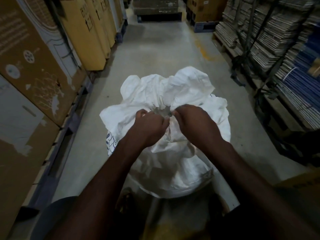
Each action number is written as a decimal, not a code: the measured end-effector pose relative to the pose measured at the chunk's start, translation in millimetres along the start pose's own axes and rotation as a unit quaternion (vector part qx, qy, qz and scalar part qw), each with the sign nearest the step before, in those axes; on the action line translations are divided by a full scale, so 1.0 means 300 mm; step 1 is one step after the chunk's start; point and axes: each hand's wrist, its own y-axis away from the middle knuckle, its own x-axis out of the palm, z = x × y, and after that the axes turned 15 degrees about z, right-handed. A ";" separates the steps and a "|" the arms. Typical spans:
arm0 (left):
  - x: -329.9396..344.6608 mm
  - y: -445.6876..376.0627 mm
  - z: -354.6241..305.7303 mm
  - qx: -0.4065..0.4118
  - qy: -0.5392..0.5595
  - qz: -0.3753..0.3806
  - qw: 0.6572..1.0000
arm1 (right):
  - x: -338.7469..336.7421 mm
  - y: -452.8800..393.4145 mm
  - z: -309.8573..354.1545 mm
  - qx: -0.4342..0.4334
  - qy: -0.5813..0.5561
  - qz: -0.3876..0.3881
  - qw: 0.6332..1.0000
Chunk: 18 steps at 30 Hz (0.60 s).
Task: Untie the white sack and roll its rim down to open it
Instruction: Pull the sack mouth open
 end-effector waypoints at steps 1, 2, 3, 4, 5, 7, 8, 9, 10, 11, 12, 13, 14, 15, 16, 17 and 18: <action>-0.006 -0.004 0.002 0.012 0.016 0.018 1.000 | -0.006 -0.043 0.028 -0.040 -0.004 0.032 0.999; -0.011 -0.009 0.009 0.024 0.036 0.041 0.998 | -0.010 -0.083 0.052 -0.080 -0.001 0.075 0.994; -0.015 -0.011 0.017 0.028 0.052 0.063 0.996 | -0.002 -0.124 0.060 -0.110 0.002 0.119 0.987; -0.018 -0.012 0.021 0.027 0.067 0.072 0.995 | 0.010 -0.160 0.056 -0.121 0.017 0.158 0.980; -0.019 -0.011 0.021 0.024 0.085 0.069 0.994 | 0.027 -0.191 0.039 -0.123 0.036 0.186 0.974; -0.010 -0.014 0.023 0.013 0.093 0.055 0.994 | 0.064 -0.238 -0.019 -0.114 0.110 0.217 0.963; 0.000 -0.019 0.028 -0.001 0.078 0.060 0.995 | 0.081 -0.250 -0.050 -0.105 0.163 0.215 0.957; 0.014 -0.025 0.038 -0.022 0.064 0.068 0.995 | 0.097 -0.252 -0.085 -0.090 0.211 0.198 0.953; 0.032 -0.030 0.056 -0.047 0.058 0.085 0.994 | 0.100 -0.245 -0.116 -0.066 0.232 0.183 0.953; 0.051 -0.032 0.076 -0.066 0.058 0.105 0.991 | 0.098 -0.236 -0.147 -0.042 0.230 0.168 0.958; 0.071 -0.033 0.097 -0.076 0.055 0.123 0.988 | 0.087 -0.223 -0.179 -0.023 0.214 0.152 0.965; 0.088 -0.034 0.114 -0.080 0.047 0.133 0.987 | 0.072 -0.211 -0.208 -0.001 0.200 0.142 0.970; 0.101 -0.029 0.123 -0.080 0.033 0.129 0.988 | 0.057 -0.204 -0.240 0.026 0.193 0.144 0.970; 0.112 -0.023 0.123 -0.074 0.018 0.112 0.991 | 0.041 -0.197 -0.270 0.053 0.192 0.147 0.969; 0.122 -0.020 0.115 -0.062 0.002 0.088 0.994 | 0.032 -0.195 -0.296 0.076 0.187 0.155 0.967; 0.131 -0.020 0.104 -0.040 -0.015 0.059 0.997 | 0.027 -0.192 -0.312 0.091 0.182 0.165 0.965; 0.136 -0.024 0.095 -0.012 -0.030 0.033 0.999 | 0.030 -0.192 -0.320 0.097 0.179 0.173 0.964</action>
